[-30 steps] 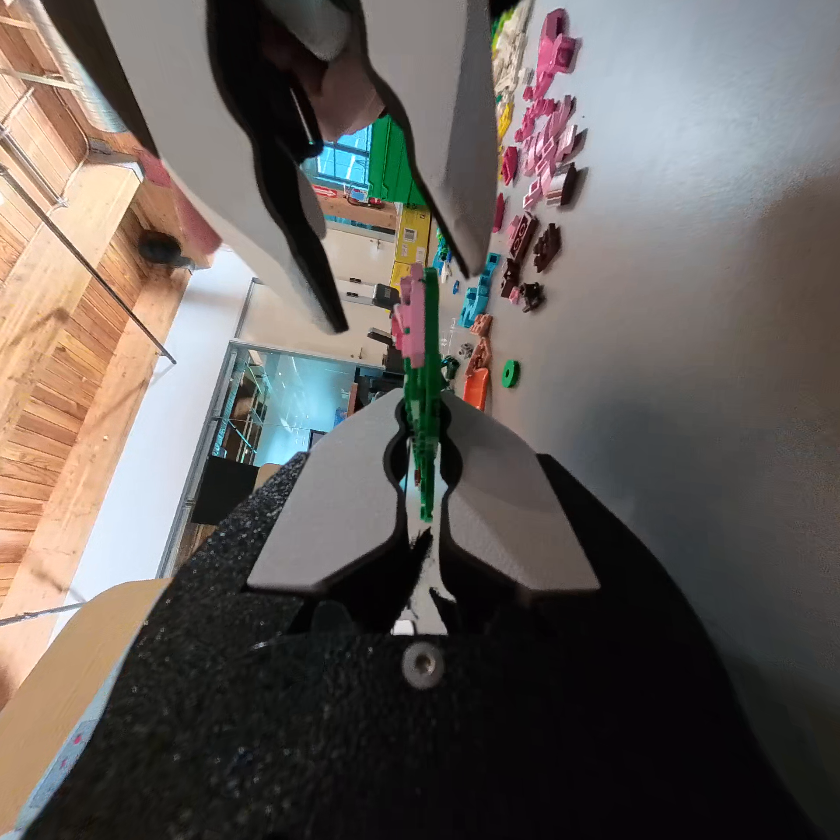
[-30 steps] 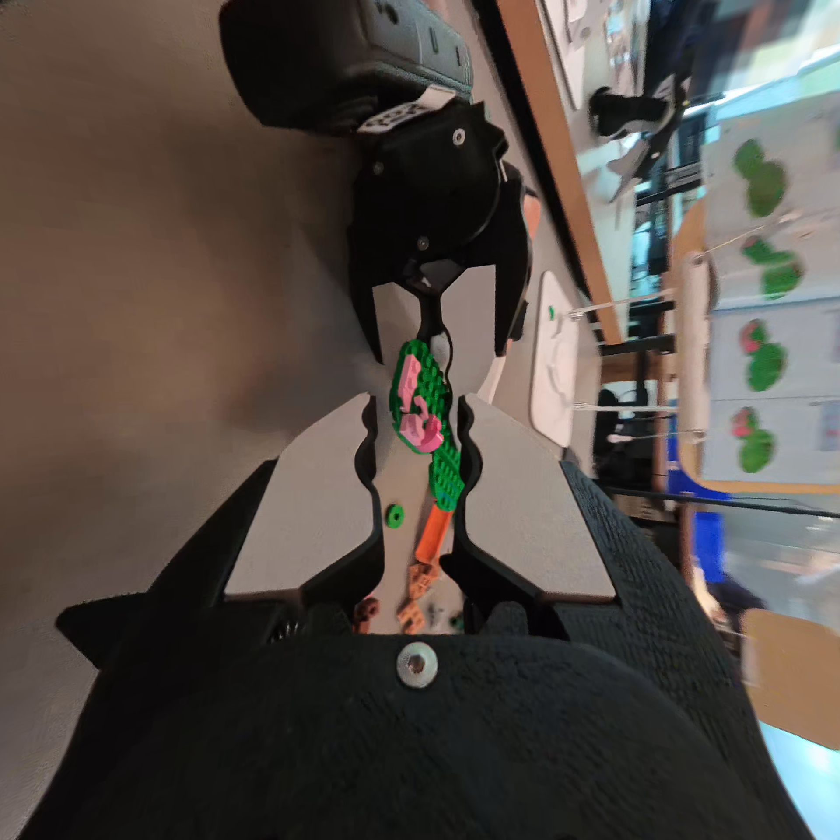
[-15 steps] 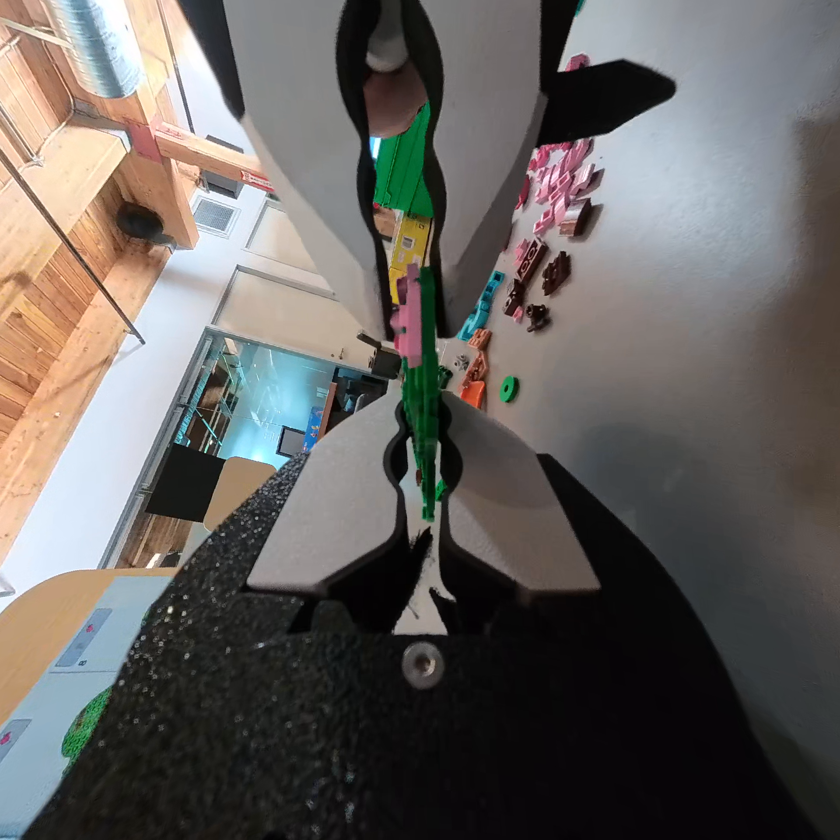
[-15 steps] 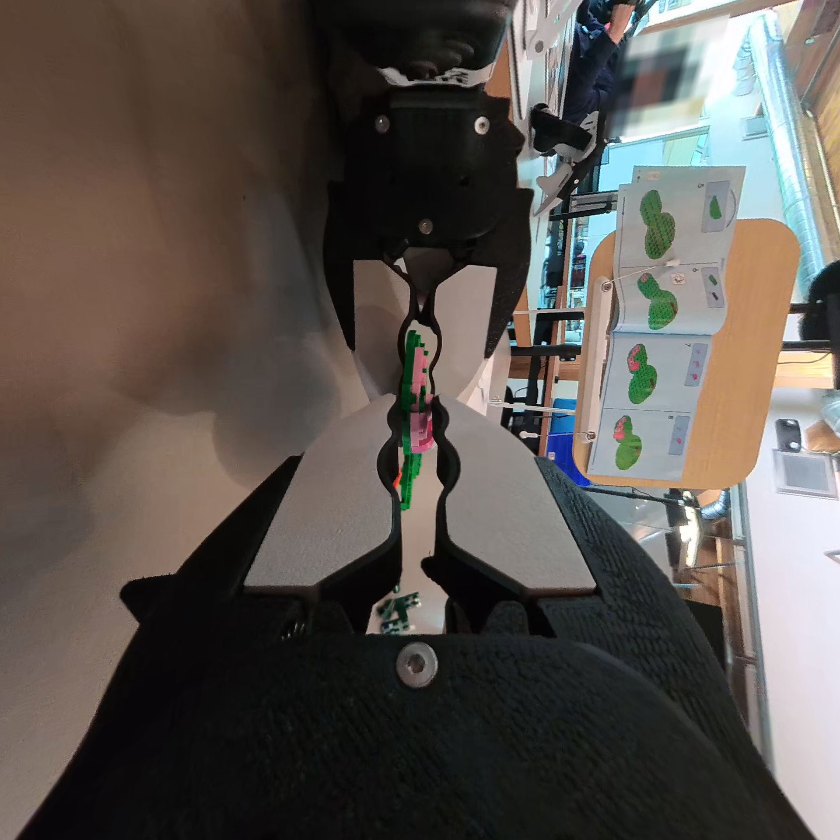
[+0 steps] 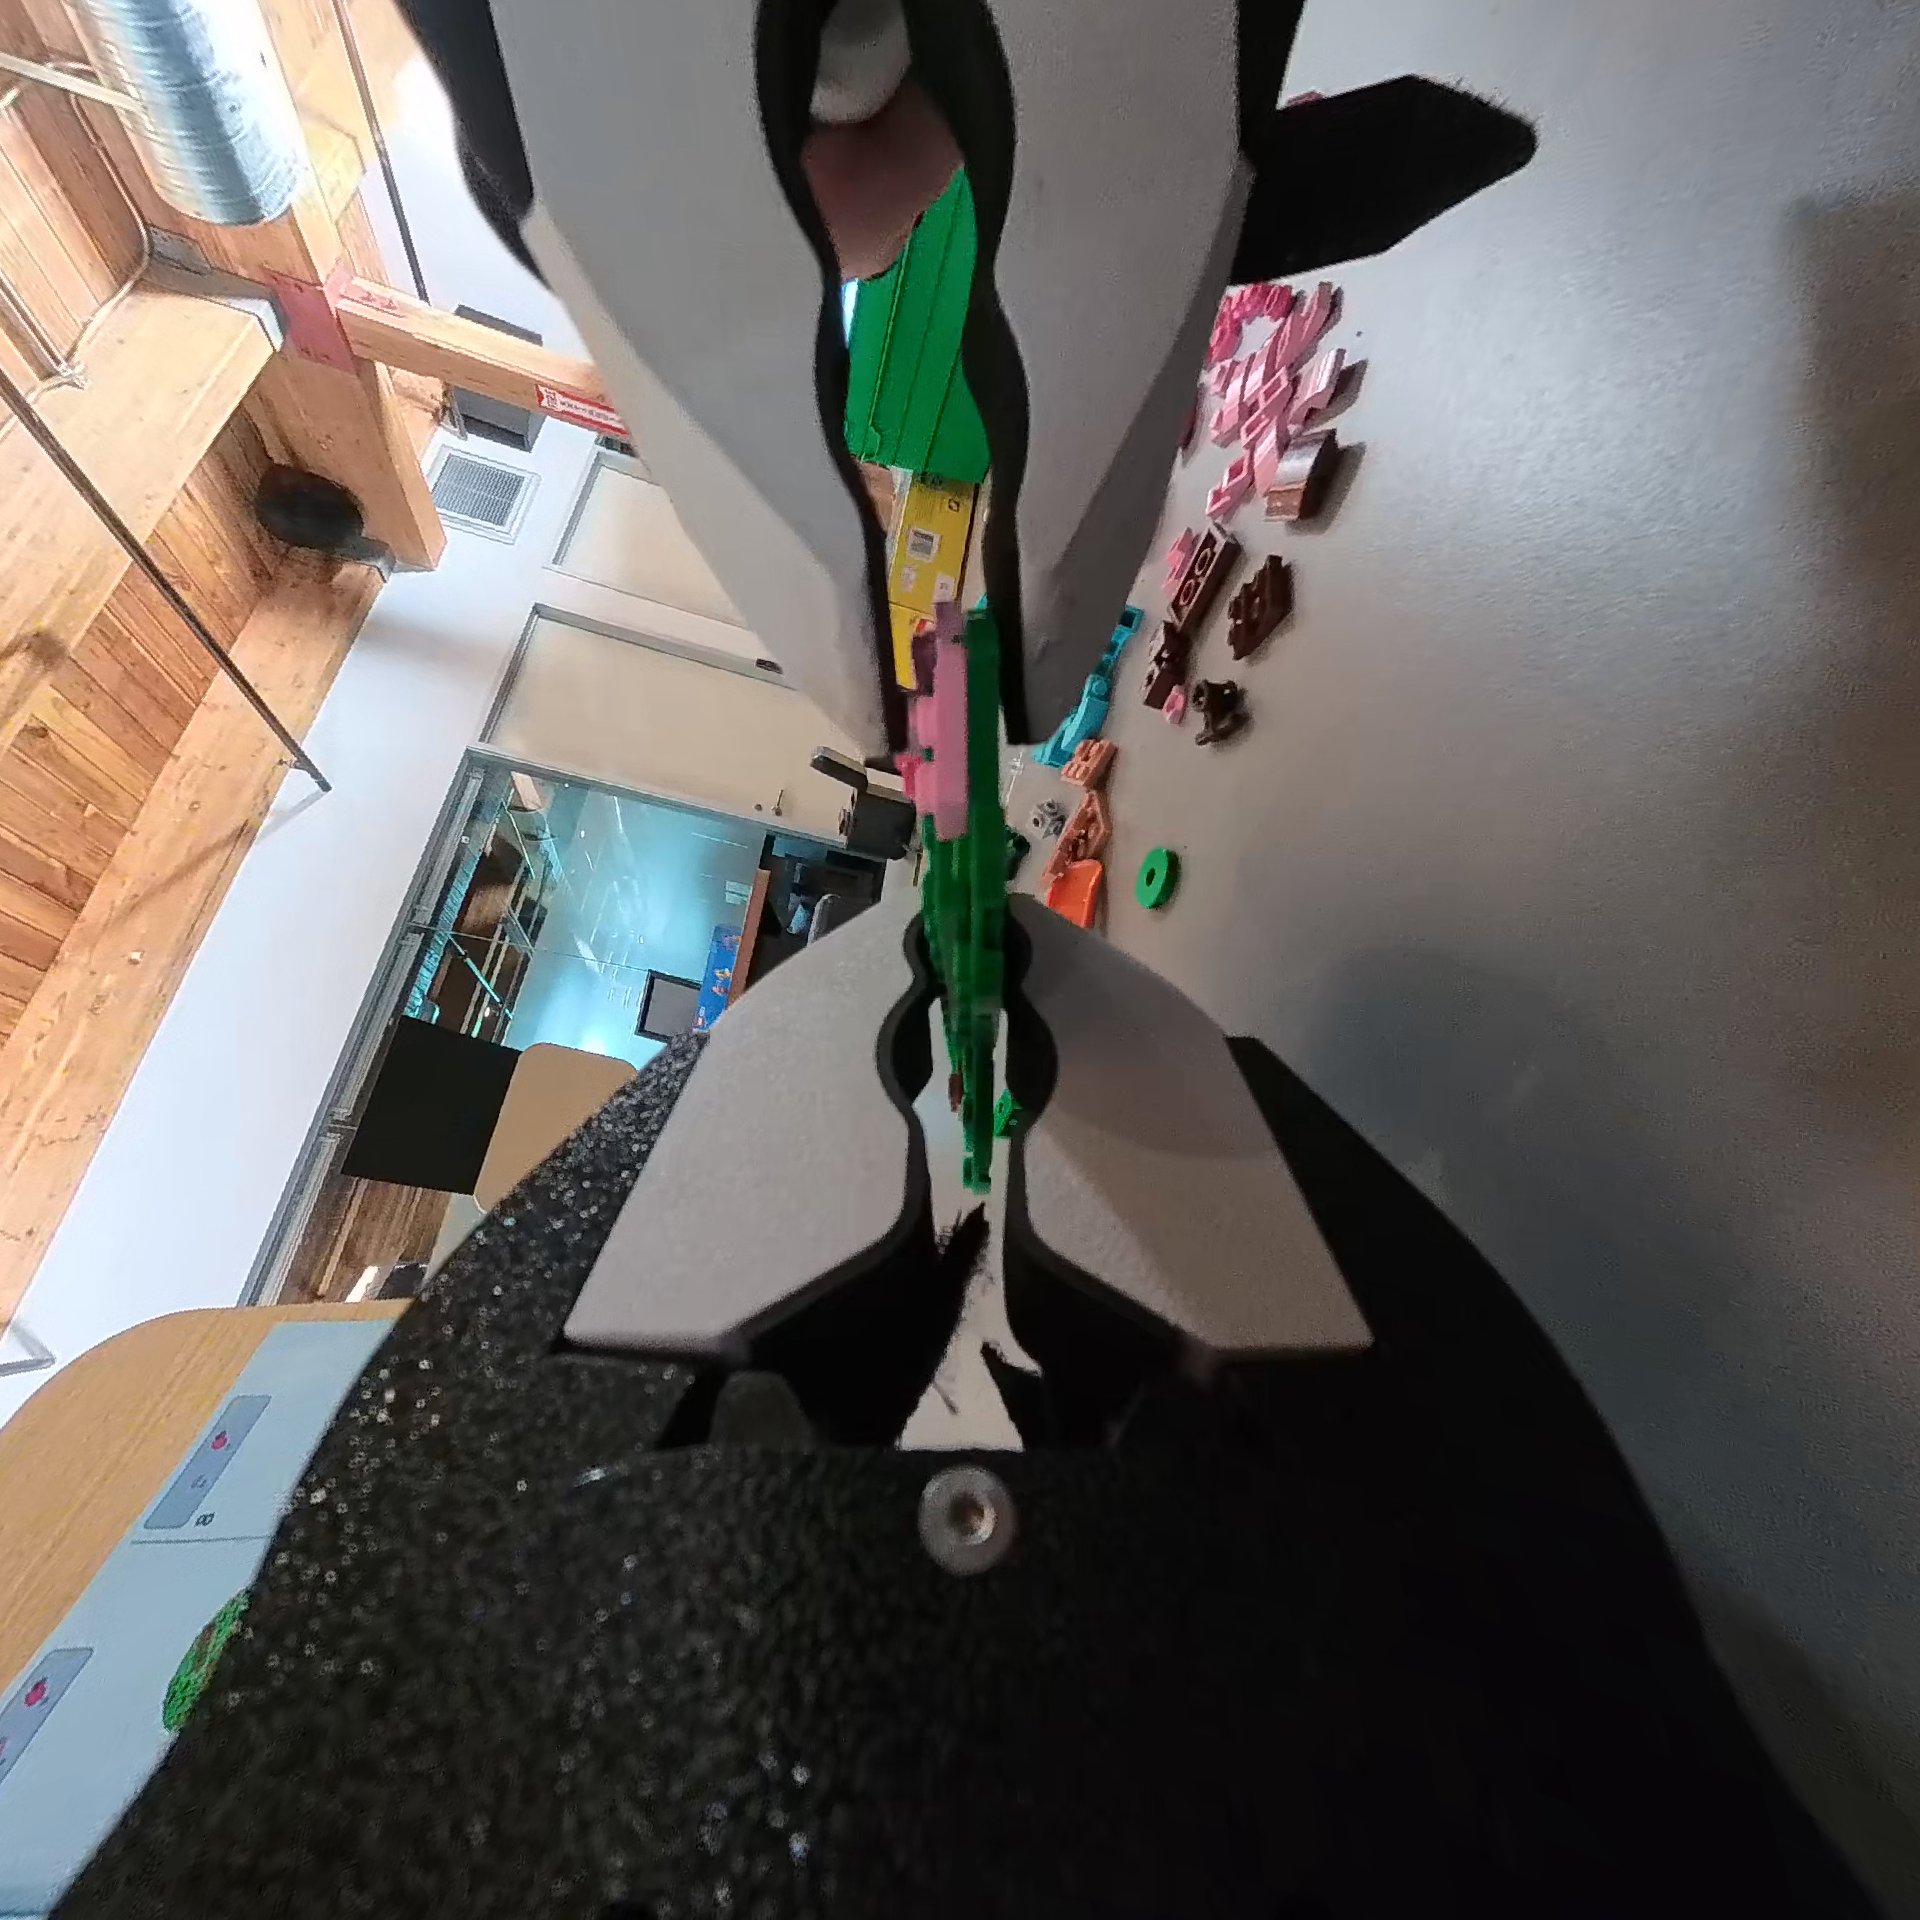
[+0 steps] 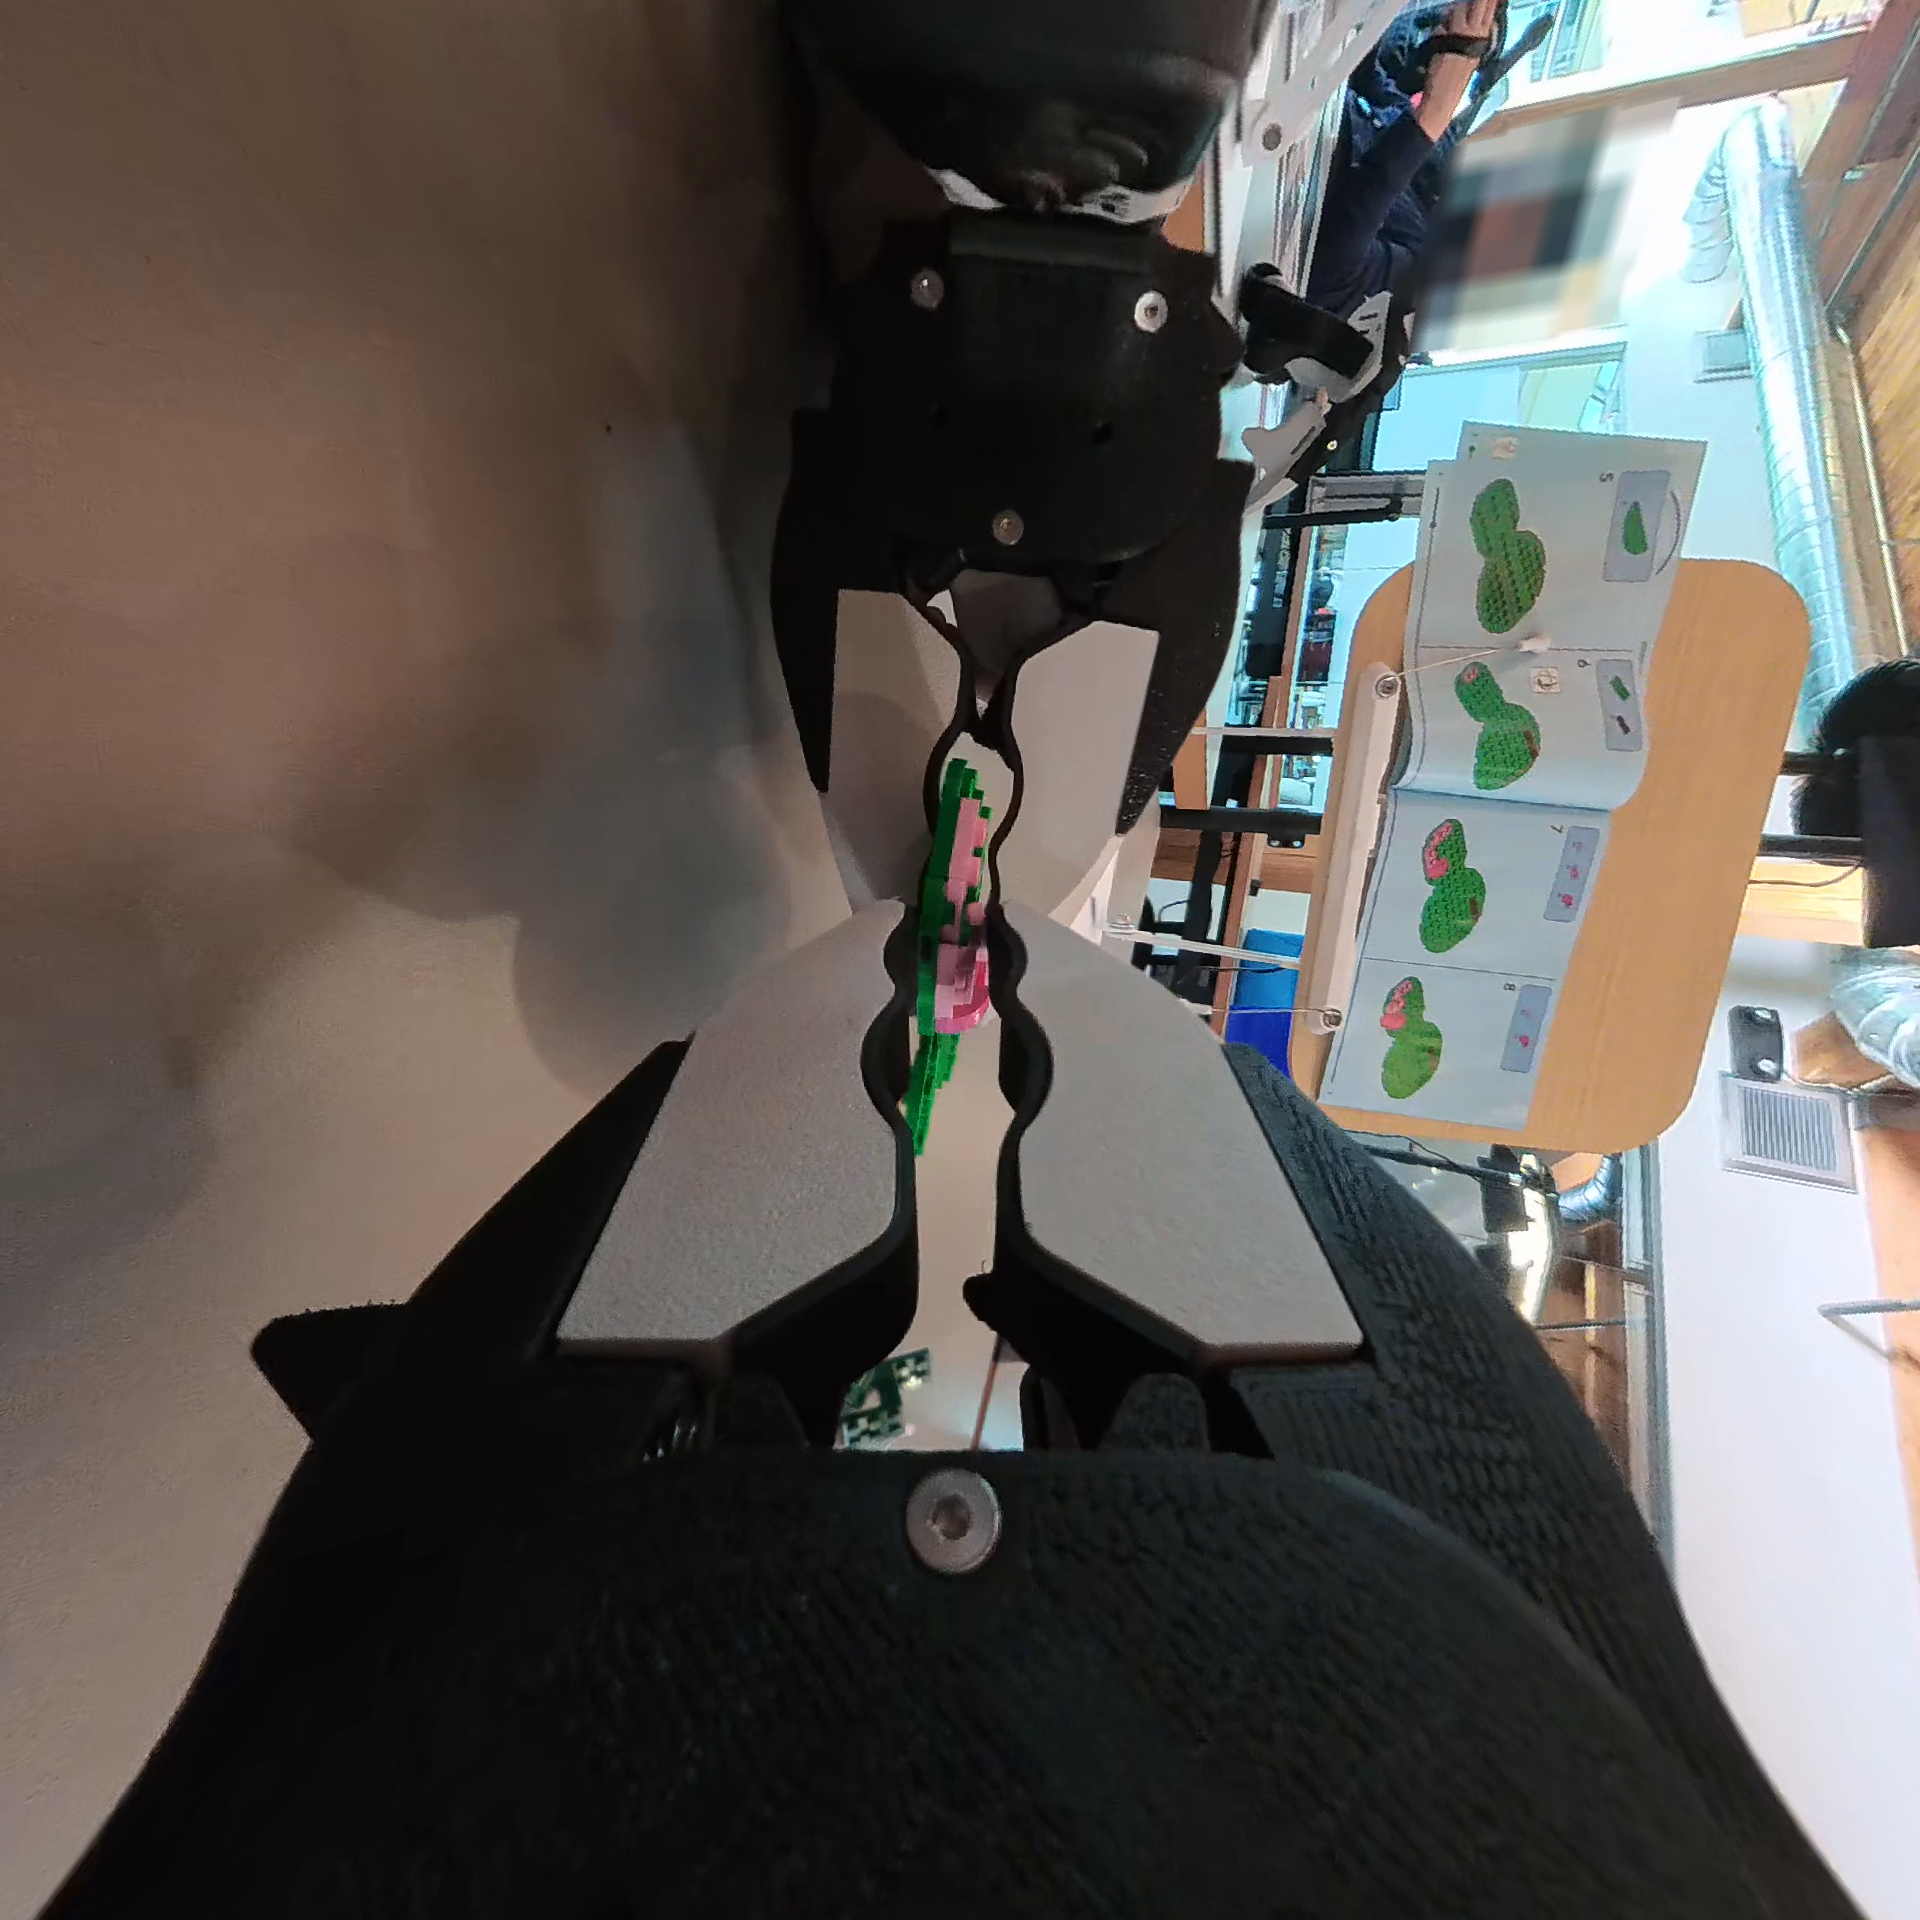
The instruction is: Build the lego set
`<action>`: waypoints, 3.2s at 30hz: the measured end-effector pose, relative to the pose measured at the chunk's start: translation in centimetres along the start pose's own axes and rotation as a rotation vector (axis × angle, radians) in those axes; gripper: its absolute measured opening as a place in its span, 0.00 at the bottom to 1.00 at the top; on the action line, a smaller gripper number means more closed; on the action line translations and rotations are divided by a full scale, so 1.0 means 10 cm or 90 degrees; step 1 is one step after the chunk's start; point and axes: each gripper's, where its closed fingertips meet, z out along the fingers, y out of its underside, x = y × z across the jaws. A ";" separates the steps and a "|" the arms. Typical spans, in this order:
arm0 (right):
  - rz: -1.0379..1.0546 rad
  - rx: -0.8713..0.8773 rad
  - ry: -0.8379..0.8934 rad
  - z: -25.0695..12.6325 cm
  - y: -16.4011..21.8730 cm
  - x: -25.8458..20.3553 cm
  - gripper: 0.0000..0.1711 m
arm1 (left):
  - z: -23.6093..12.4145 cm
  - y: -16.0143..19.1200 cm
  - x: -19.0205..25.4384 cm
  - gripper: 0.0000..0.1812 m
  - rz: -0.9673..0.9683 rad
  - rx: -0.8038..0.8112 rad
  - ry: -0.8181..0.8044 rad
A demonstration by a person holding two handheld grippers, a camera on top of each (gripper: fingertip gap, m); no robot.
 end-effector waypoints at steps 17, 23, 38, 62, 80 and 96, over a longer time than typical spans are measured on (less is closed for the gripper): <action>0.009 -0.041 -0.008 0.04 0.04 0.01 0.04 | 0.02 0.05 0.01 0.05 0.002 -0.032 0.005; 0.109 -0.019 0.037 0.04 0.08 0.10 0.08 | 0.00 0.10 -0.08 0.05 -0.009 -0.043 -0.025; 0.029 -0.021 0.057 0.08 0.06 0.03 0.04 | 0.01 0.10 -0.03 0.05 0.015 -0.043 -0.014; 0.586 -0.056 0.379 -0.15 1.09 0.42 0.14 | -0.02 0.46 -0.24 0.05 0.095 -0.111 -0.105; 0.665 -0.102 0.431 -0.39 1.42 0.50 0.11 | -0.03 0.55 -0.35 0.05 0.059 -0.113 -0.142; 0.537 -0.172 0.419 -0.37 1.35 0.44 0.10 | -0.06 0.56 -0.42 0.05 0.022 -0.108 -0.167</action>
